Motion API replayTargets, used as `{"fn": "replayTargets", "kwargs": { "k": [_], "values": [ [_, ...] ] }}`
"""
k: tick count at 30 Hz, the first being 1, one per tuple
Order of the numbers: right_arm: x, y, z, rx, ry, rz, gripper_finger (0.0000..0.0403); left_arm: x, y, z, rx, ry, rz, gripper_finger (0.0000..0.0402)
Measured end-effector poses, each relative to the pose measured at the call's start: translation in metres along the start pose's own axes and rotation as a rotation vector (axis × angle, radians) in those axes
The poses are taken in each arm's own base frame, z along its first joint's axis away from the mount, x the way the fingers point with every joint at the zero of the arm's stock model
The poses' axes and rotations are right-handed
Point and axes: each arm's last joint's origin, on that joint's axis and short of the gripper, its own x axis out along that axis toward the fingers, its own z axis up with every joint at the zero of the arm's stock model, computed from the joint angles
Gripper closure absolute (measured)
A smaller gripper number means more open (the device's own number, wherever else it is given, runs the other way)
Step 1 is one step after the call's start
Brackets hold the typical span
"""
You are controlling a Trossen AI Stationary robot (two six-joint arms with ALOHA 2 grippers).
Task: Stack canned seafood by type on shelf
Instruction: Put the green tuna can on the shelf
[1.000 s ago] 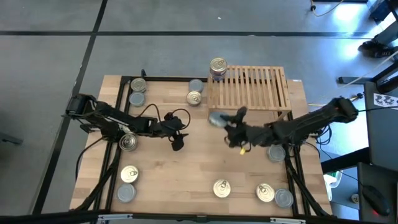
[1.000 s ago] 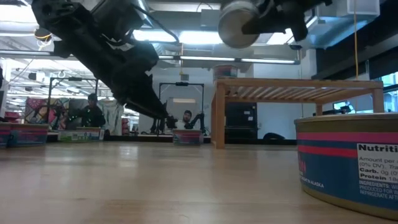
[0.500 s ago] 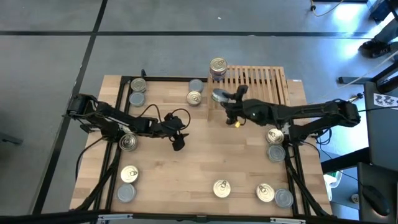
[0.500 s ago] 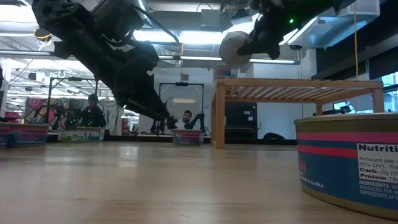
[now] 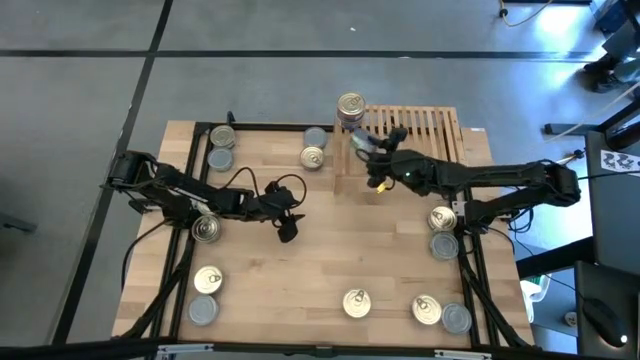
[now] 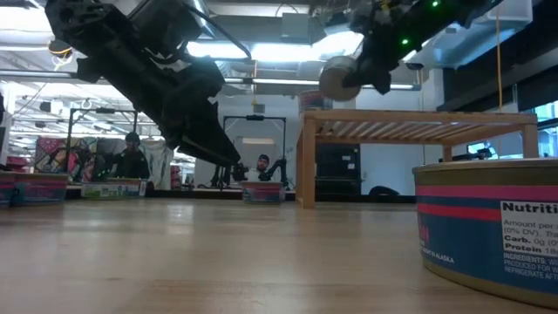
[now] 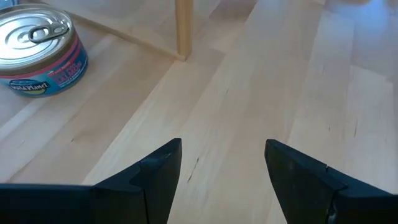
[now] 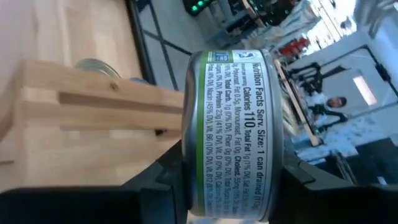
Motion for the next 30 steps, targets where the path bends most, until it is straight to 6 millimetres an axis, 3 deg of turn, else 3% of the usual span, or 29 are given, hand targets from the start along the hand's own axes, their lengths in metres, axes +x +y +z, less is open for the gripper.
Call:
{"fn": "replayTargets", "kwargs": {
  "k": [5,9,19,26,30],
  "values": [
    [-0.005,-0.015,-0.011,0.073,0.025,0.035,0.0263,0.000,0.000,0.000,0.006,-0.004,0.009,0.0173],
    [-0.003,-0.016,-0.017,0.084,0.053,0.065,0.0263,0.000,0.001,0.000,0.006,-0.014,0.033,0.0173],
    [-0.007,-0.029,-0.036,-0.016,0.301,-0.151,0.0263,-0.001,-0.002,-0.001,0.010,-0.013,0.028,0.0173],
    [0.006,-0.054,-0.072,0.060,0.527,-0.229,0.0263,-0.001,-0.003,-0.001,0.011,-0.015,0.024,0.0173],
    [0.008,-0.078,-0.082,0.172,0.614,-0.253,0.0263,-0.001,-0.003,-0.001,0.011,-0.015,0.024,0.0173]
  ]
}}
